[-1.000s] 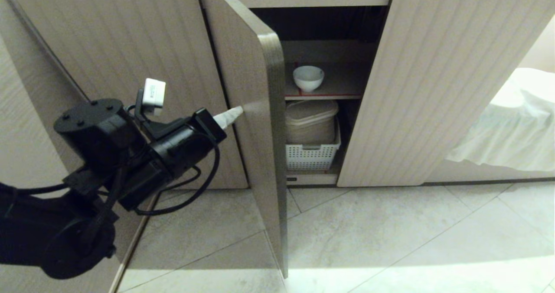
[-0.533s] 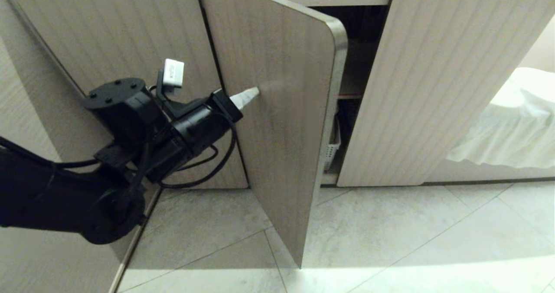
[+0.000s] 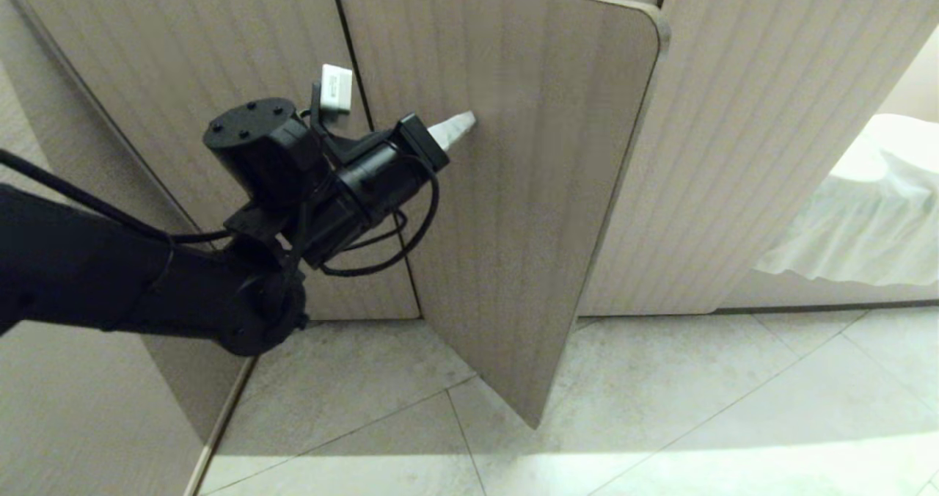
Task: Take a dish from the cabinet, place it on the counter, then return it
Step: Close the cabinet door
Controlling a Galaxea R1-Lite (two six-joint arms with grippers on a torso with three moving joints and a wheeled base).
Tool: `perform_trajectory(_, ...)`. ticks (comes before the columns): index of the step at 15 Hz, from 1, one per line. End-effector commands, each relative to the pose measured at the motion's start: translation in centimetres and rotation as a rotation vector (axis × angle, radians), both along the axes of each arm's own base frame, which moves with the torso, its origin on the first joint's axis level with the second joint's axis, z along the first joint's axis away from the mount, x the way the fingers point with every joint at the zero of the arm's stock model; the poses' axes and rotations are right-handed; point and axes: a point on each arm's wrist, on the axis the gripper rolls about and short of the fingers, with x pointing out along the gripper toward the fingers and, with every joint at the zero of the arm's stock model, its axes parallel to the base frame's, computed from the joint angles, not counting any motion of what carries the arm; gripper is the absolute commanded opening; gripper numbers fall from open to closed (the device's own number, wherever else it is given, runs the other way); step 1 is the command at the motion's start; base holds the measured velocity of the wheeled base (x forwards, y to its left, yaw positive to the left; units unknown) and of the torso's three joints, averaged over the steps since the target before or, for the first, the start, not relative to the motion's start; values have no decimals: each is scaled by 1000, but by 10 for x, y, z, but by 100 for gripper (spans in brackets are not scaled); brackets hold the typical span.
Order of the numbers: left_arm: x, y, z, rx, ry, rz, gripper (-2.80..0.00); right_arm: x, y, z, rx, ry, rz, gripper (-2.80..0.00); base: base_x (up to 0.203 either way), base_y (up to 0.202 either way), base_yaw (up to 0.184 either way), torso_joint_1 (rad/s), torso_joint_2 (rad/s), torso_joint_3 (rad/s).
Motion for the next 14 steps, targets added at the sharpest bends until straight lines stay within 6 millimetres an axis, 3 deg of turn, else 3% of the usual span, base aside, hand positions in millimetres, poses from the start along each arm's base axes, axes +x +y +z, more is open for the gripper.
perform_trajectory(1, 17, -10, -7, 19, -23, -25, -280, 0, 0, 0, 1, 1, 0, -280, 0, 0, 0, 0, 0, 0)
perform_trajectory(8, 50, -29, -10, 60, -74, -47, -280, 0, 0, 0, 1, 1, 0, -280, 0, 0, 0, 0, 0, 0)
perform_trajectory(14, 94, -41, -31, 134, -169, 25, -280, 0, 0, 0, 1, 1, 0, -280, 0, 0, 0, 0, 0, 0)
